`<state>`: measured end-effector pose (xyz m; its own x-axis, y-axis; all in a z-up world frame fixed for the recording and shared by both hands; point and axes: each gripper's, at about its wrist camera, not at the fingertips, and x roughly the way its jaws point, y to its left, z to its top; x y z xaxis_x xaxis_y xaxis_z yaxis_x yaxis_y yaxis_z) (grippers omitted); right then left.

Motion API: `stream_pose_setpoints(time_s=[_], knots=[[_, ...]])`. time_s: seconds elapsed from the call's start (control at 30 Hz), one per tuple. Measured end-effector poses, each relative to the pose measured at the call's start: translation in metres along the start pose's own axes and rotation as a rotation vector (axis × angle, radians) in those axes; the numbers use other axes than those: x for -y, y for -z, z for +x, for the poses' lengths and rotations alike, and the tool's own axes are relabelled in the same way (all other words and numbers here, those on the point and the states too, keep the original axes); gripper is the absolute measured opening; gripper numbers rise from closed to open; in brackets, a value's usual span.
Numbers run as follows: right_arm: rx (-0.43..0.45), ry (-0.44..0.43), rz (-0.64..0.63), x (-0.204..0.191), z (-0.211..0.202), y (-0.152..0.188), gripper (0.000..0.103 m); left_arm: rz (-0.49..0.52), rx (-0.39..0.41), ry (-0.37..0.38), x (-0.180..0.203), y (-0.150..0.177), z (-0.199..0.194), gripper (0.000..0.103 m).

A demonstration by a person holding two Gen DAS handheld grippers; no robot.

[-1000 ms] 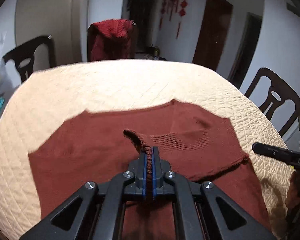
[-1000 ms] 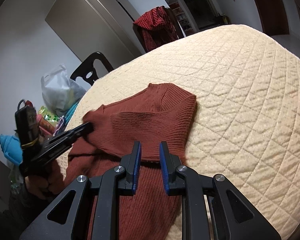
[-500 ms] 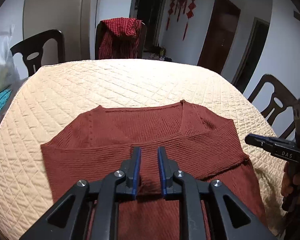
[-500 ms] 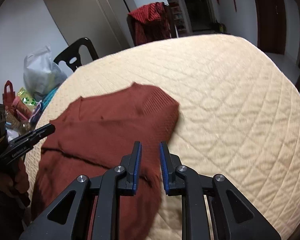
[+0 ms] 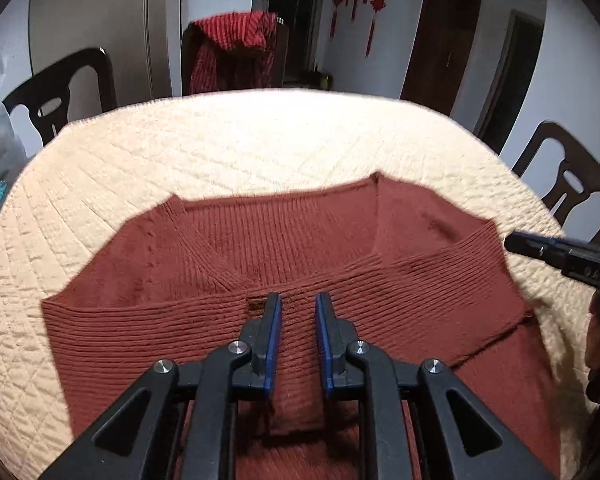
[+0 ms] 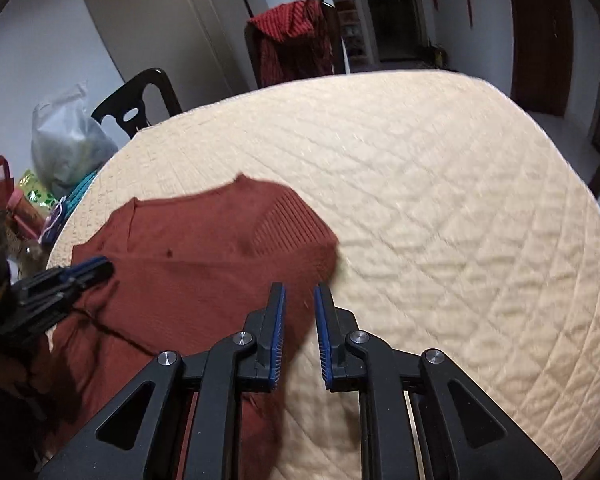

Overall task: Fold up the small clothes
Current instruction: 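Open the right gripper and withdraw from the folded sleeve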

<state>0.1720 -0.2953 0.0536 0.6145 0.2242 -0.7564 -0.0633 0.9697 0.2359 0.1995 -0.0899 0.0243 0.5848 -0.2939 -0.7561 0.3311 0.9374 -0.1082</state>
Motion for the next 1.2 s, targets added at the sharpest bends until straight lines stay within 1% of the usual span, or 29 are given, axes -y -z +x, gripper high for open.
stream_pose_setpoints(time_s=[0.03,0.1,0.2,0.27,0.33,0.43,0.5,0.57,0.6,0.67,0.77,0.8,0.83,0.87,1.0,1.2], knots=[[-0.023,-0.004,-0.006,0.0,0.01,-0.003,0.015,0.004,0.016,-0.002,0.0,0.0,0.001,0.02],[-0.059,0.014,-0.004,0.003,0.027,-0.004,0.014,0.011,0.014,-0.01,0.002,0.0,-0.001,0.02],[-0.044,0.009,-0.015,-0.001,0.014,0.0,0.014,0.001,0.029,0.017,0.0,0.006,-0.02,0.02],[-0.032,-0.012,-0.035,-0.007,-0.002,0.009,0.014,0.018,0.049,0.009,-0.001,0.015,-0.035,0.02],[-0.027,-0.021,-0.069,-0.017,-0.011,0.019,0.014,0.009,0.05,0.007,-0.007,0.025,-0.044,0.02],[-0.052,-0.038,-0.107,-0.026,-0.013,0.038,0.014,-0.007,0.017,-0.029,-0.017,0.038,-0.038,0.02],[-0.071,-0.014,-0.121,-0.026,-0.002,0.044,0.015,-0.033,0.017,-0.021,-0.021,0.041,-0.035,0.02],[-0.064,-0.017,-0.088,-0.021,-0.002,0.043,0.015,-0.039,0.014,-0.035,-0.018,0.039,-0.041,0.02],[-0.057,-0.015,-0.078,-0.022,-0.005,0.041,0.015,-0.035,0.026,-0.039,-0.017,0.039,-0.047,0.02],[-0.032,-0.011,-0.095,-0.026,-0.015,0.041,0.015,-0.021,0.047,-0.045,-0.013,0.043,-0.06,0.02],[-0.01,-0.026,-0.109,-0.034,-0.029,0.044,0.015,-0.01,0.066,-0.092,-0.011,0.05,-0.076,0.021],[-0.003,-0.031,-0.115,-0.037,-0.034,0.047,0.016,-0.017,0.07,-0.098,-0.012,0.052,-0.081,0.024],[0.002,-0.036,-0.117,-0.039,-0.038,0.048,0.02,-0.026,0.074,-0.101,-0.013,0.056,-0.086,0.029],[0.01,-0.044,-0.123,-0.043,-0.042,0.051,0.022,-0.035,0.077,-0.105,-0.014,0.058,-0.09,0.031],[0.033,-0.072,-0.152,-0.058,-0.057,0.06,0.027,-0.061,0.091,-0.11,-0.015,0.072,-0.107,0.032],[0.059,-0.1,-0.182,-0.074,-0.079,0.077,0.027,-0.074,0.131,-0.145,-0.012,0.09,-0.133,0.034]])
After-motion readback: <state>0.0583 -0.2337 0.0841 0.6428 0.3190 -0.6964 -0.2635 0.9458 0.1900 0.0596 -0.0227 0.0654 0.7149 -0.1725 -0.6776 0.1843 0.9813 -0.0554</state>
